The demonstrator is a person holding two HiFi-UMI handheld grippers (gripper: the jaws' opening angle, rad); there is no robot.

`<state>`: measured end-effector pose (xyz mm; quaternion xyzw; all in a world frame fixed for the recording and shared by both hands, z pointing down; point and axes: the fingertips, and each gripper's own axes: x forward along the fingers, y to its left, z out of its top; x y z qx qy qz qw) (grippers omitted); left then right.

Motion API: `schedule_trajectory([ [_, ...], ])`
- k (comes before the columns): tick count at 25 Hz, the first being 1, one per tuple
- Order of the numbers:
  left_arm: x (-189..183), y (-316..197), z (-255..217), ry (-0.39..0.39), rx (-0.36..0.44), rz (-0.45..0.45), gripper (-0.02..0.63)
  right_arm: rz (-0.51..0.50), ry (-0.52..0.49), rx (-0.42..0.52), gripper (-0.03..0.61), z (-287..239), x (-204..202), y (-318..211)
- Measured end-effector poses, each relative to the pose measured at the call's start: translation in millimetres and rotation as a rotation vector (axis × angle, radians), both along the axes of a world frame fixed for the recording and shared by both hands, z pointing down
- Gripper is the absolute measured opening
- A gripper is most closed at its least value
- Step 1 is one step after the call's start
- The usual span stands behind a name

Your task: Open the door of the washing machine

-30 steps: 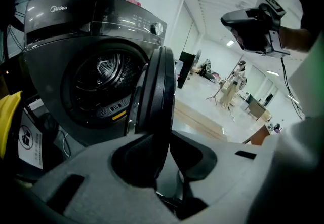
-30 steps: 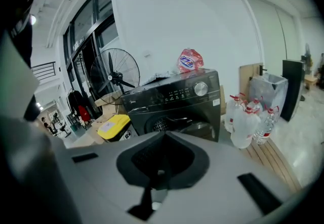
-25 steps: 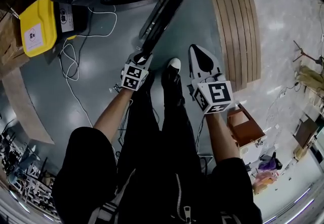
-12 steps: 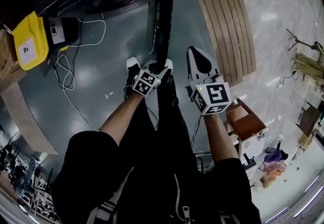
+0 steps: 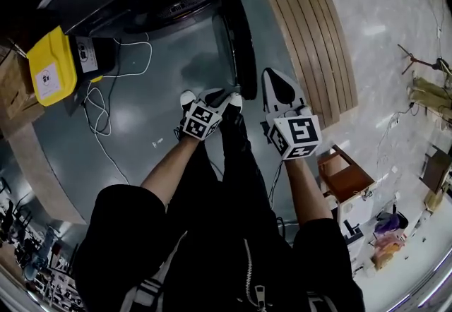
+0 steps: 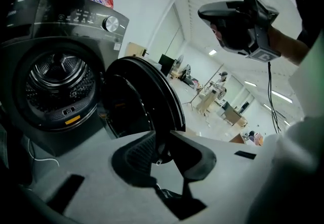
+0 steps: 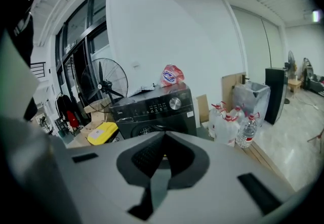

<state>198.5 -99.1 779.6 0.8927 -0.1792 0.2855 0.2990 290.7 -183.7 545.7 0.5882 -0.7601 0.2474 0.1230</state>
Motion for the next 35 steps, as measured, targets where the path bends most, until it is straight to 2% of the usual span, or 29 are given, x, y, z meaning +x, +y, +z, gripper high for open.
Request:
schedule_trajectory([
  [5, -20.2, -30.3, -44.2, 0.003, 0.073, -0.049, 0.006, -0.030, -0.006, 0.038, 0.003, -27.1, -16.4, -12.4],
  [8, -41.6, -53.8, -75.3, -0.009, 0.119, -0.102, 0.005, -0.063, -0.014, 0.063, 0.003, -43.8, -33.6, -22.1],
  [18, -135.7, -114.8, -198.0, -0.025, 0.268, -0.375, 0.005, -0.206, 0.013, 0.149, 0.003, -102.8, -98.1, -47.4],
  [30, -217.4, -137.1, -354.0, 0.035, 0.558, -0.536, 0.005, -0.308, 0.033, 0.268, 0.002, -170.2, -154.8, -51.4],
  [35, -237.7, -135.6, -392.7, 0.062, 0.631, -0.566, 0.005, -0.309, 0.026, 0.301, 0.002, -184.5, -169.6, -53.2],
])
